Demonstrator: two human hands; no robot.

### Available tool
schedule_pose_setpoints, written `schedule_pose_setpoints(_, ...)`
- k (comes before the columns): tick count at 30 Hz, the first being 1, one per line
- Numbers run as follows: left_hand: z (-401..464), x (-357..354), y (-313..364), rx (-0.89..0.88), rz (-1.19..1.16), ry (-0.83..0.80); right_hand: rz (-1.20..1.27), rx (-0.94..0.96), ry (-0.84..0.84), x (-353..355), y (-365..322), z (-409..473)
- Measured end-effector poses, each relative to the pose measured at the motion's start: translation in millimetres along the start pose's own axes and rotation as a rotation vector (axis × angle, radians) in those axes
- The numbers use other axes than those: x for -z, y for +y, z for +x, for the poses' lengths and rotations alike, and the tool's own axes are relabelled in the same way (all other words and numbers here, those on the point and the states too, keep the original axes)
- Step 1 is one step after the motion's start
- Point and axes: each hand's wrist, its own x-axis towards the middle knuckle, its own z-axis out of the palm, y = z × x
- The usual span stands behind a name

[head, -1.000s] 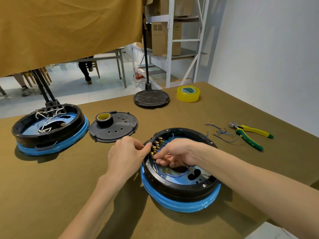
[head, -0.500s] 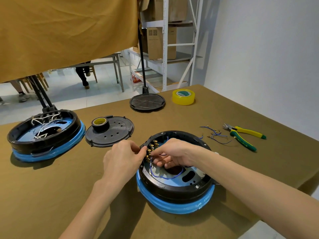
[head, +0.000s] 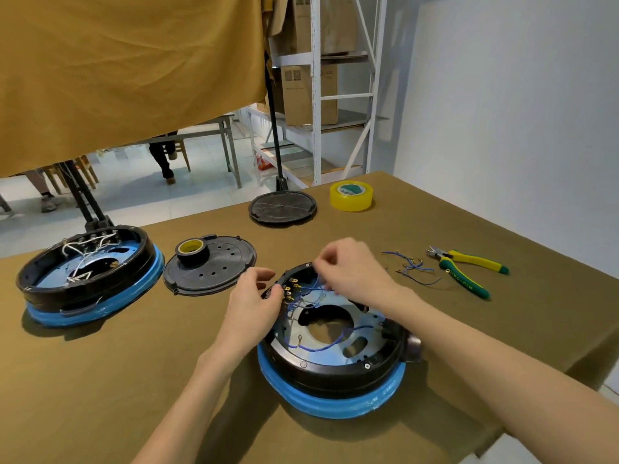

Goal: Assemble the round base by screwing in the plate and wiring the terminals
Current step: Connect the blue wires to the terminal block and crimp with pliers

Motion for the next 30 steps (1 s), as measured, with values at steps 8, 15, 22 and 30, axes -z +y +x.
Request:
schedule_pose_setpoints(8,13.7,-3.9,-6.7,-0.014,-0.157,-0.111,-0.308,-0.480,0.132,39.5,116.4,43.4)
schedule_pose_setpoints(15,20.9,-0.3,-10.8,-0.044,-0.132,-0.114,-0.361,-0.516,0.050,39.2,124.3,65.4)
schedule_pose_setpoints(22,18.4,-0.4,-9.7,-0.070,-0.121,-0.101,0.126,-0.353,0.296,51.3,109.5,44.2)
schedule_pose_setpoints(30,8.5,12.8,23.4,-0.234,-0.181,-0.006,0.933,-0.229,0.089,36.9,20.8,7.9)
